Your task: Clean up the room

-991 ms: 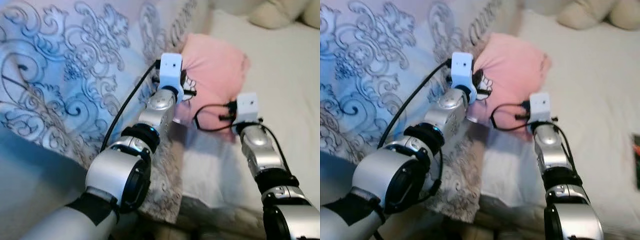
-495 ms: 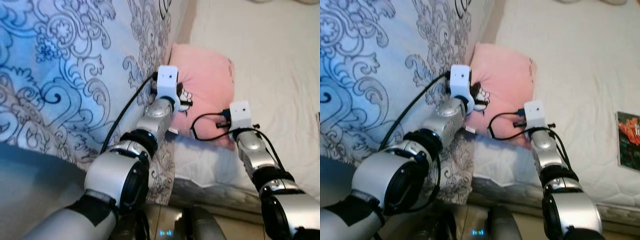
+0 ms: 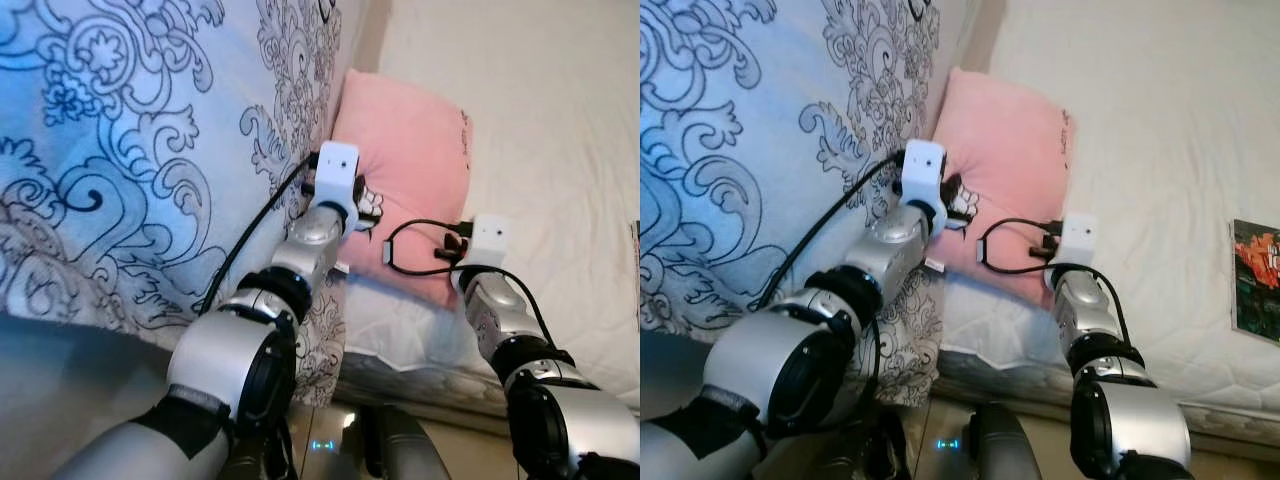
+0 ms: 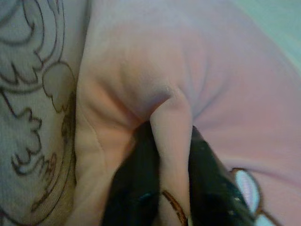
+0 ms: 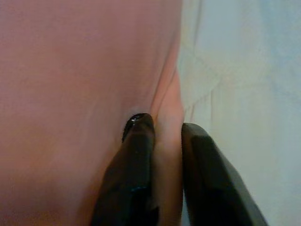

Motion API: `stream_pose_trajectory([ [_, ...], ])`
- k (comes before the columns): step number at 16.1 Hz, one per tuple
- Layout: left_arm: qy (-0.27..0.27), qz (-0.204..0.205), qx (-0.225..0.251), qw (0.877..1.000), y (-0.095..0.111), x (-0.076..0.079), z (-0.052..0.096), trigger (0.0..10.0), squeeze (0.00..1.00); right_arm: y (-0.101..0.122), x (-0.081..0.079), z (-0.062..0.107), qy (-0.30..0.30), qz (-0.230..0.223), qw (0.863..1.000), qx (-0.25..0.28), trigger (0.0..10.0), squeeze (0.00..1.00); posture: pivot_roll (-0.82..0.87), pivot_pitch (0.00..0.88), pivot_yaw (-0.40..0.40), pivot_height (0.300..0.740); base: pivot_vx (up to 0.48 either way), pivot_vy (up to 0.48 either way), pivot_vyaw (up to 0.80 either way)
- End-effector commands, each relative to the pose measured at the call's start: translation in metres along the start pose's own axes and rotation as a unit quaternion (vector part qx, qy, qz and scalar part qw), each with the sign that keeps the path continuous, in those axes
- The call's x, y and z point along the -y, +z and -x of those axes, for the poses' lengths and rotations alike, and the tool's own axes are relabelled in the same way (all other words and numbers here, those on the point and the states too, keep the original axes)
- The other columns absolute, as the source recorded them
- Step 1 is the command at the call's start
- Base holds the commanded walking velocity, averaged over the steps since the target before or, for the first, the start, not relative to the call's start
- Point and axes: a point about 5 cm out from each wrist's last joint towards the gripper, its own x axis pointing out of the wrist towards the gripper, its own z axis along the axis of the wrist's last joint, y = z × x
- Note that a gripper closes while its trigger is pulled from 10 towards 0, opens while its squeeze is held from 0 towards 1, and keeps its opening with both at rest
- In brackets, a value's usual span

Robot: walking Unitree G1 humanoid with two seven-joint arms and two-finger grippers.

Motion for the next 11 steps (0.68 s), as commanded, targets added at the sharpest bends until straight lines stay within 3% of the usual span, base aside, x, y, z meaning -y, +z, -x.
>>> stream_pose_trajectory([
  [1, -0.003, 0.005, -0.037, 0.999, -0.027, 0.012, 0.006, 10.0, 1.00, -0.040, -0.003, 0.010, 0.002, -0.012, 0.997, -0.079, 10.0, 1.00, -0.17, 0.290, 0.032, 0.740, 0.000, 0.000, 0.00],
  [5, 0.014, -0.015, -0.024, 0.999, -0.025, -0.008, 0.007, 10.0, 1.00, -0.053, -0.010, 0.015, 0.015, 0.037, 0.995, -0.091, 10.0, 1.00, -0.13, 0.201, 0.046, 0.740, 0.000, 0.000, 0.00],
  [7, 0.051, -0.010, 0.004, 0.999, -0.016, -0.037, 0.009, 10.0, 1.00, -0.043, -0.006, 0.012, 0.002, 0.075, 0.995, -0.061, 10.0, 1.00, -0.08, 0.097, 0.041, 0.740, 0.000, 0.000, 0.00],
  [9, 0.046, -0.061, 0.025, 0.997, -0.010, -0.044, 0.010, 10.0, 1.00, -0.032, -0.007, 0.010, -0.002, 0.099, 0.995, -0.026, 10.0, 1.00, -0.04, 0.013, 0.037, 0.740, 0.000, 0.000, 0.00],
  [11, 0.014, -0.106, 0.052, 0.993, -0.006, -0.047, 0.013, 10.0, 1.00, -0.022, -0.005, 0.009, -0.015, 0.118, 0.993, 0.010, 10.0, 1.00, 0.01, 0.000, 0.030, 0.740, 0.000, 0.000, 0.00],
])
